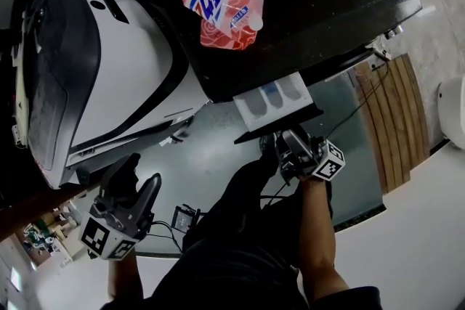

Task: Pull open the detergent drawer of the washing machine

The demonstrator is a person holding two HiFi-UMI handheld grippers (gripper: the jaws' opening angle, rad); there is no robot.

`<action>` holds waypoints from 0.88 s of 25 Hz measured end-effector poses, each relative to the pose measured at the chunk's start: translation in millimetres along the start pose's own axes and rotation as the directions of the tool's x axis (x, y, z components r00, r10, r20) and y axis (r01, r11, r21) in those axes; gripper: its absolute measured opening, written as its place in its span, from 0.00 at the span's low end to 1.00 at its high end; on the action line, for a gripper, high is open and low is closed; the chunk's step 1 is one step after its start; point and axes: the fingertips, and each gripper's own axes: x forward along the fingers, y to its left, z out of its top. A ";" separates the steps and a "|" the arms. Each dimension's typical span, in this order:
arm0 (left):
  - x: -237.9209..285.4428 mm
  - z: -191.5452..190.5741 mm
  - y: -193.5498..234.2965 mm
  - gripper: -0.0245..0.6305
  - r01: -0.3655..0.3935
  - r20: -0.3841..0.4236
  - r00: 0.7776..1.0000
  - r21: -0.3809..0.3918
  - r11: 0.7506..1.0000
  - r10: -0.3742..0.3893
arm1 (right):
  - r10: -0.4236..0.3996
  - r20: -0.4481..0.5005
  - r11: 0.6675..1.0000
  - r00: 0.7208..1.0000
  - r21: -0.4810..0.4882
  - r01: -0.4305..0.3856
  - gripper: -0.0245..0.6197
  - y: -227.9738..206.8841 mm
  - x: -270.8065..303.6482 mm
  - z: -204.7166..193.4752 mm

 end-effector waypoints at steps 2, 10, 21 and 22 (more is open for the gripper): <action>1.7 5.3 -5.1 0.44 0.007 0.007 1.000 0.009 1.000 -0.007 | -0.003 -0.009 1.000 1.000 0.005 0.003 0.39 14.0 -21.7 -1.9; -1.6 24.8 -32.8 0.44 0.030 0.035 0.999 0.031 0.999 -0.031 | -0.055 -0.093 0.998 0.994 0.022 0.057 0.41 23.2 -41.3 -9.3; -36.4 76.9 -56.3 0.44 -0.042 0.212 0.977 0.032 0.999 0.034 | -0.321 -0.354 0.943 0.878 -0.040 0.329 0.45 20.1 -59.1 -12.2; -41.0 83.1 -58.5 0.44 -0.050 0.228 0.973 0.033 0.998 0.042 | -0.330 -0.377 0.941 0.866 -0.057 0.334 0.45 28.4 -61.9 -11.3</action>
